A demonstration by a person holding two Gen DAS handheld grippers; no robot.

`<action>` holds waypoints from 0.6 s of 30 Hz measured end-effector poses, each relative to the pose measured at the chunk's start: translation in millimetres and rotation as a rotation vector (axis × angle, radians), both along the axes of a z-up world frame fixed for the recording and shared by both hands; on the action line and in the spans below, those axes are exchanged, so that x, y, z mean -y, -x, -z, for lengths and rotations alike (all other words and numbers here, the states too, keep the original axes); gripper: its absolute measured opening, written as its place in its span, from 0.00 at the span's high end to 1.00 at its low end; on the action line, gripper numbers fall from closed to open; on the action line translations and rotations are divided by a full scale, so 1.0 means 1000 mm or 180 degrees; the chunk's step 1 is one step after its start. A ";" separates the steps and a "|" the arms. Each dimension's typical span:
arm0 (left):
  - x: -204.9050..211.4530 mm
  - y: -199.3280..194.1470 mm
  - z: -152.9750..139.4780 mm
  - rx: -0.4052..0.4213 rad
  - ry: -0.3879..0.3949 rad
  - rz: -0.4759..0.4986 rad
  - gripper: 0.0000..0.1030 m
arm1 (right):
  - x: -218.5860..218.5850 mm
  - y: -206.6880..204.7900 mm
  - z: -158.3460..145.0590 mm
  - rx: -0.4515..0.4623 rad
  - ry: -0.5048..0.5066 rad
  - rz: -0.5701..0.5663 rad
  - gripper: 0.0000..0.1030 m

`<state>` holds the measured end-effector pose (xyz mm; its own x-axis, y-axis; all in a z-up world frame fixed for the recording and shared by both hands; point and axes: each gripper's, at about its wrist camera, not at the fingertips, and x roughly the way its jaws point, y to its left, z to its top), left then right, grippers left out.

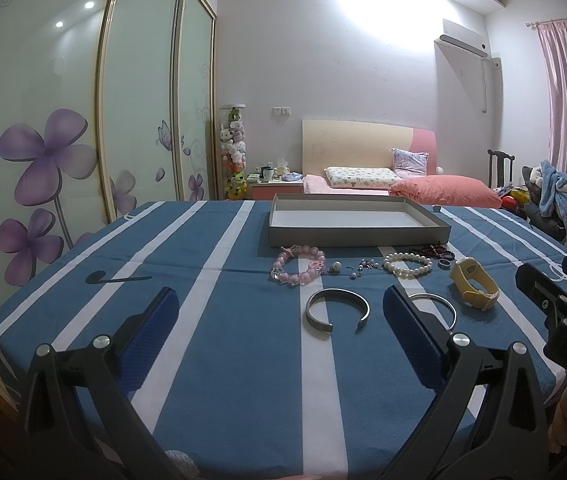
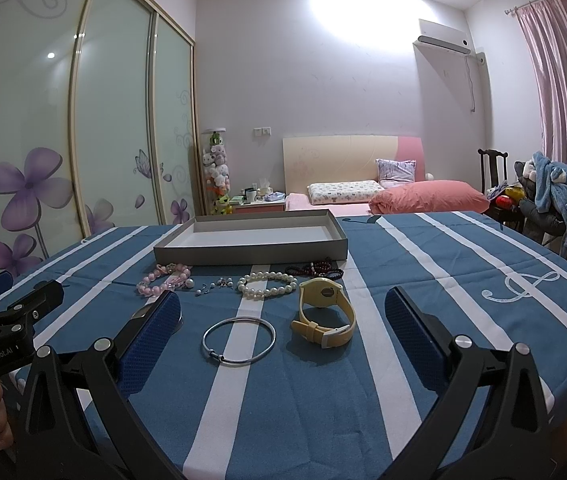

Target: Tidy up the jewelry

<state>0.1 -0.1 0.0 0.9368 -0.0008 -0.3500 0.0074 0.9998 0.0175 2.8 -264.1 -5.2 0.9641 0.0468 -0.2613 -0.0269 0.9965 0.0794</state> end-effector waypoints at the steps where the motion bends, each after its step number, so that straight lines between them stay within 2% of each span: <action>1: 0.000 0.000 0.000 -0.0001 0.0000 -0.0001 0.04 | 0.000 0.000 0.000 -0.0001 0.0000 0.0000 0.02; 18: 0.000 0.000 0.000 -0.0007 0.0002 0.0000 0.04 | 0.000 -0.001 0.002 -0.0006 0.0000 0.0000 0.02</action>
<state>-0.1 -0.2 -0.1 0.9360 -0.0010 -0.3520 0.0075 0.9998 0.0169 3.8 -264.1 -6.9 0.9636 0.0468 -0.2633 -0.0266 0.9965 0.0796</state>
